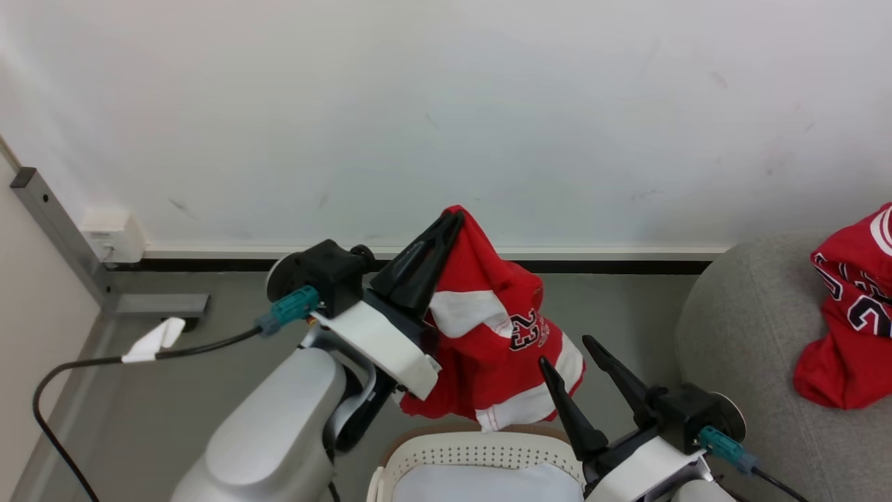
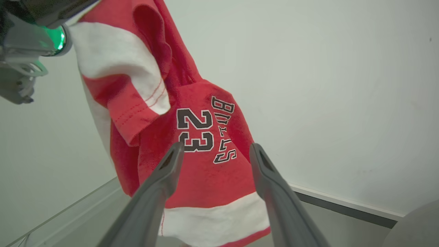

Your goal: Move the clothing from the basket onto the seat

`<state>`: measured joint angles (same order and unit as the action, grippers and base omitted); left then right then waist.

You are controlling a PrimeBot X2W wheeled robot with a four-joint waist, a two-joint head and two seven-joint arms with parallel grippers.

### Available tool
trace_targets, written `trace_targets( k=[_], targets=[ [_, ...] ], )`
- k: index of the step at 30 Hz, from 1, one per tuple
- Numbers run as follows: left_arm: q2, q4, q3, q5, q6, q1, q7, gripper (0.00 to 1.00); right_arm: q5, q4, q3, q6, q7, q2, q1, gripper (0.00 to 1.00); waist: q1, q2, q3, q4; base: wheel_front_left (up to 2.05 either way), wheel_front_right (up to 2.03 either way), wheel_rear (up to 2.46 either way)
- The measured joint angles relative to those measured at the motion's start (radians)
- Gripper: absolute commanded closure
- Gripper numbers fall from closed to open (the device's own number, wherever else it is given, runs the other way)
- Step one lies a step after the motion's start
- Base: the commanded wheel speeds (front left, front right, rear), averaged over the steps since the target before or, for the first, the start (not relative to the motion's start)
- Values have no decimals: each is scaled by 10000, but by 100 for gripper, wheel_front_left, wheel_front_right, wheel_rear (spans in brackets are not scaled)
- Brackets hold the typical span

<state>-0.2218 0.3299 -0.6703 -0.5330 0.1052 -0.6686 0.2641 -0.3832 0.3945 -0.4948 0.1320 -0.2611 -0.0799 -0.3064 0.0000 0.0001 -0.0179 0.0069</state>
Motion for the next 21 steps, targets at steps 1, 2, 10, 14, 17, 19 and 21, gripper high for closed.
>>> trace_targets(
  k=[1,2,10,14,17,19,21],
  targets=[
    [44,17,-52,48,0,12,0,100,-82,174,-144,0,0,4,-160,0,0,0,-7,61,0,0,0],
    [104,31,-96,58,12,27,0,100,-176,370,-230,-2,0,10,-312,0,0,0,-17,126,0,0,0],
    [629,77,-863,69,173,153,0,100,-656,2274,-1116,-2,153,61,-1528,0,0,0,-152,813,0,0,0],
    [863,79,-1446,52,192,140,-81,100,-1124,3183,-1599,-2,351,94,-1920,0,0,0,-236,1278,0,0,0],
    [972,84,-1891,29,221,121,-173,100,-1446,3651,-2033,-2,343,102,-2142,0,0,0,-295,1639,0,0,0],
    [1026,82,-2176,-48,234,97,-180,100,-1762,3879,-2357,-2,339,115,-2243,0,0,0,-328,1863,0,0,0],
    [1049,73,-2406,-111,263,51,-192,100,-1962,4065,-2742,-2,313,107,-2344,0,0,0,-353,2064,0,0,0]
  ],
)
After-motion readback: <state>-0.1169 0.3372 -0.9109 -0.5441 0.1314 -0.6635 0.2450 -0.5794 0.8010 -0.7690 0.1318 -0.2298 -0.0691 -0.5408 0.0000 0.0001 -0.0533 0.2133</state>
